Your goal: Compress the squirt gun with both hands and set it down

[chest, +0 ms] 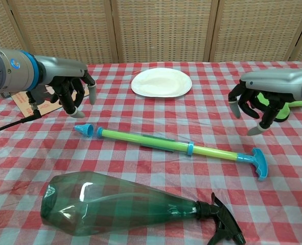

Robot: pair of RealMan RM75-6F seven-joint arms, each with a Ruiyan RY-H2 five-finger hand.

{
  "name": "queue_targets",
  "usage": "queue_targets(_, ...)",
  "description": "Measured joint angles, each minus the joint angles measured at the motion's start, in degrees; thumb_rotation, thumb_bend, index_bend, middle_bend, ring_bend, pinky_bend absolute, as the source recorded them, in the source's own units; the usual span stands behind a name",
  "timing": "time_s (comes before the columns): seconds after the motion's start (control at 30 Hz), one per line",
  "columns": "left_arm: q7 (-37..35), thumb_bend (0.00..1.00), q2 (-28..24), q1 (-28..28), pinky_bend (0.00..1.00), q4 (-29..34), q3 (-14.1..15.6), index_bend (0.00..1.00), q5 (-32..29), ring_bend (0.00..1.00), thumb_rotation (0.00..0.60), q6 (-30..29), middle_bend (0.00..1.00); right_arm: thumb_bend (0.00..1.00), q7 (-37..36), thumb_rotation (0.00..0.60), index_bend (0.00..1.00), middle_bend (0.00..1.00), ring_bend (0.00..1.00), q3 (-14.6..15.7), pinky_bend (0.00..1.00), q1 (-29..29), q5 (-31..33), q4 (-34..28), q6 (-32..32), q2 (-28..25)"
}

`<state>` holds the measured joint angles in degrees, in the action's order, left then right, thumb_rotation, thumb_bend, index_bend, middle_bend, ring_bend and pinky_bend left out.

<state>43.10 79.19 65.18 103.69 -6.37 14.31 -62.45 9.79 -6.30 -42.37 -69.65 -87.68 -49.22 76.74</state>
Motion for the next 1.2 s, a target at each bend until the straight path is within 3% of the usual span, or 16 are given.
queue_targets(0.17,-0.5,0.3,-0.3,-0.6,0.54,0.6,-0.1,0.31,1.1,0.54,0.6,-0.3,0.41,0.32,0.8,0.6,0.49,0.67,0.66,0.0,0.38,0.2,0.4,-0.2,-0.3,-0.1)
queue_targets(0.3,-1.5,0.3,-0.9,-1.5,0.42,1.3,-0.1,0.26,2.6,0.38,0.6,-0.6,0.25,0.31,1.9,0.6,0.43,0.56,0.56,0.0,0.32,0.5,0.8,-0.6,-1.0,-0.5)
queue_targets(0.4,-3.2,0.3,-1.7,-2.9,0.25,2.6,0.0,0.19,5.8,0.22,0.6,-1.5,0.13,0.3,3.0,0.6,0.34,0.42,0.41,0.0,0.22,1.2,0.7,-1.7,-2.8,-1.5)
queue_targets(0.47,-4.7,0.29,-2.4,-4.4,0.17,3.6,0.5,0.14,9.5,0.1,0.6,-2.6,0.04,0.29,3.7,0.6,0.28,0.29,0.26,0.0,0.12,2.0,0.6,-3.2,-4.5,-2.4)
queue_targets(0.57,-7.0,0.29,-3.3,-7.0,0.06,4.9,1.5,0.09,16.4,0.01,0.6,-4.8,0.0,0.28,4.3,0.6,0.22,0.15,0.1,0.1,0.02,3.4,0.5,-5.1,-6.6,-3.6)
queue_targets(0.67,-9.3,0.27,-4.1,-10.1,0.0,5.9,2.9,0.05,24.1,0.0,0.6,-8.0,0.0,0.26,4.5,0.6,0.17,0.07,0.01,0.3,0.0,4.8,0.0,-6.5,-8.9,-4.5)
queue_targets(0.77,-11.2,0.23,-4.8,-13.8,0.0,6.5,4.9,0.01,32.3,0.0,0.6,-12.2,0.0,0.24,4.4,0.6,0.1,0.01,0.0,0.8,0.0,6.8,-1.1,-7.9,-11.9,-5.3)
queue_targets(0.97,-13.6,0.15,-5.4,-23.1,0.0,5.8,9.8,0.0,47.1,0.0,0.6,-23.3,0.0,0.21,4.3,0.6,0.0,0.0,0.0,2.4,0.0,10.8,-3.3,-9.5,-16.7,-6.7)
queue_targets(1.2,-15.4,0.15,-5.4,-34.9,0.0,1.9,15.5,0.0,58.2,0.0,0.6,-34.0,0.0,0.2,3.0,0.6,0.0,0.0,0.0,4.5,0.0,16.5,-7.8,-9.7,-24.4,-7.2)
